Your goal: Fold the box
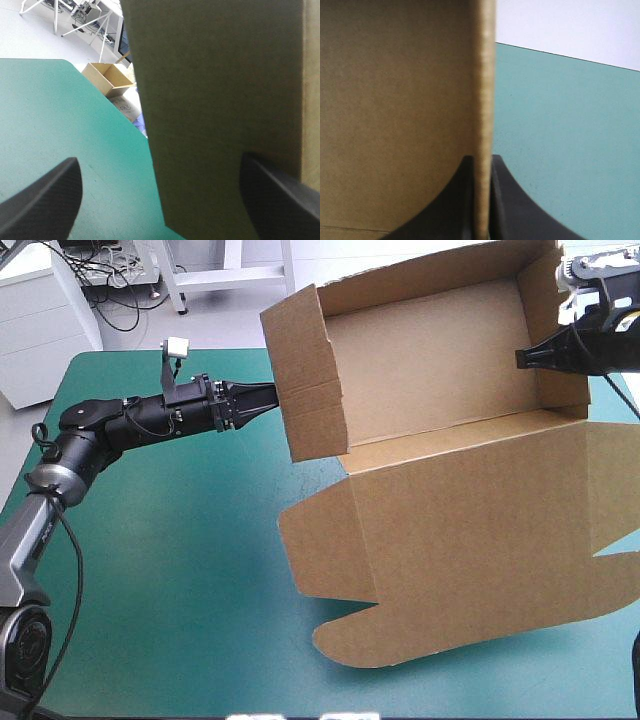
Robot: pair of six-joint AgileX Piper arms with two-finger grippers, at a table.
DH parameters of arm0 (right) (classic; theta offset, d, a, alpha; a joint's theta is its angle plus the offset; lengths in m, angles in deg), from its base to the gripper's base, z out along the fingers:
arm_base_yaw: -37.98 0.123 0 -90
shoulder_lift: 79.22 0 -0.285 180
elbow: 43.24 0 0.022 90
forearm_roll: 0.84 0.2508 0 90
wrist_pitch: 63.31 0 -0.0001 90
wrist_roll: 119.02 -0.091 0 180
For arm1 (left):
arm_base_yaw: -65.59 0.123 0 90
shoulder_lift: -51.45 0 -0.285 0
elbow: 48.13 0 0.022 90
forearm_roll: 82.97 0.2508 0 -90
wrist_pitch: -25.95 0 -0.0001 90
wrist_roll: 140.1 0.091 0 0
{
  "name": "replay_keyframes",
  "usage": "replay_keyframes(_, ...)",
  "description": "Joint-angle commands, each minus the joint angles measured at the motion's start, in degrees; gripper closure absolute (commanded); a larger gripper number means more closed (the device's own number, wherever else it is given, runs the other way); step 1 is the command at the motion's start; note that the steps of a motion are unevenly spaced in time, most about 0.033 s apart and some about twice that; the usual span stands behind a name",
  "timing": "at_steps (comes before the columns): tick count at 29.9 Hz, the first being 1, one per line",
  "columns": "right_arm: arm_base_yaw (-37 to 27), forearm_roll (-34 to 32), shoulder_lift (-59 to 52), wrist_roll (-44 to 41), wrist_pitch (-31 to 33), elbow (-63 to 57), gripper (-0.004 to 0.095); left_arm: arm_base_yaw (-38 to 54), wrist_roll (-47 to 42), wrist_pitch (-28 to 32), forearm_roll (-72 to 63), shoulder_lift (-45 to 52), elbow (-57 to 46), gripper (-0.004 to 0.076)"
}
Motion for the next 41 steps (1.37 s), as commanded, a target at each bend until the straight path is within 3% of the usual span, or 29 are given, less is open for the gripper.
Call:
replay_keyframes(1, 2.29, -0.07, -1.26, -0.95, -4.94, 1.5, 0.0927, -1.67, 0.72, -6.63, -6.14, 2.56, 2.55, 0.0111)
replay_keyframes(8, 11.21, -13.36, -1.26, -8.25, -8.5, 1.5, 0.0927, -3.17, 1.56, -6.63, -5.93, 2.56, 6.81, 0.0111)
replay_keyframes(18, 16.63, -15.01, -1.15, -12.19, -13.28, 1.5, 0.0927, -3.17, 0.29, -6.63, -3.29, 2.56, 7.35, 0.0111)
replay_keyframes(22, 19.31, -19.57, -0.63, -14.73, -13.58, 1.5, 0.0927, -3.17, -1.55, -5.14, -2.27, 2.56, 8.5, 0.0111)
replay_keyframes(28, 21.21, -21.01, 0.67, -18.62, -14.01, 1.5, 0.0927, -4.33, -12.58, 4.7, 13.4, 2.56, 14.61, 0.0134)
replay_keyframes(37, 21.21, -18.7, 2.64, -23.27, -15.4, 1.5, 0.0927, -13.53, -36.28, 21.09, 46.43, 2.56, 25.03, 0.0197)
replay_keyframes(41, 21.21, -18.26, 3.62, -25.92, -17.01, 1.5, 0.0927, -16.06, -46.46, 22.83, 59.99, 2.56, 28.1, 0.0212)
